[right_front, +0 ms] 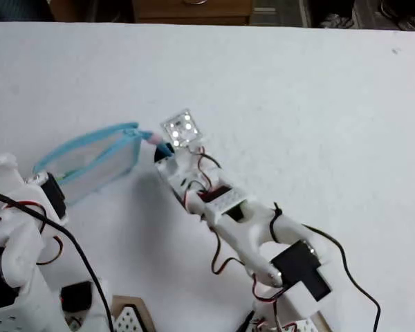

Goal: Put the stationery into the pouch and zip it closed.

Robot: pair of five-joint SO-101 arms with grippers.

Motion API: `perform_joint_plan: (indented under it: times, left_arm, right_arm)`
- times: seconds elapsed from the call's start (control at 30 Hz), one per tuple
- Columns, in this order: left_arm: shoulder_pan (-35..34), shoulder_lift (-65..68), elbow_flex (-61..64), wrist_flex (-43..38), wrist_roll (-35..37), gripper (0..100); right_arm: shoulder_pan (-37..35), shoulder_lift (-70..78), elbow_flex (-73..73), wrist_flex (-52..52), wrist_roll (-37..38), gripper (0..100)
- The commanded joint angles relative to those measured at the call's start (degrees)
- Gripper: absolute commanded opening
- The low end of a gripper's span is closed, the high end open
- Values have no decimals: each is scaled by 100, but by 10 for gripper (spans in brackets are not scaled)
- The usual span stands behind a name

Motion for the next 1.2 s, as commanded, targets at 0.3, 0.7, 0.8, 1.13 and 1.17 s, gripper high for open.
perform_joint_plan:
  times: [0.3, 0.7, 0.8, 1.13, 1.17]
  left_arm:
    - [-40, 57, -9, -114, -26, 24]
    - [-40, 57, -9, -114, -26, 24]
    - [-40, 57, -9, -114, -26, 24]
    - [-40, 57, -9, -114, -26, 24]
    - [-40, 57, -9, -114, -26, 24]
  right_arm:
    - [163, -1596, -229, 1552, -220, 18]
    - [110, -1824, -9, 2237, -220, 232]
    - [119, -1824, 167, 2000, -220, 221]
    - [110, -1332, 448, 620, -220, 36]
    - [110, -1182, 448, 418, -220, 33]
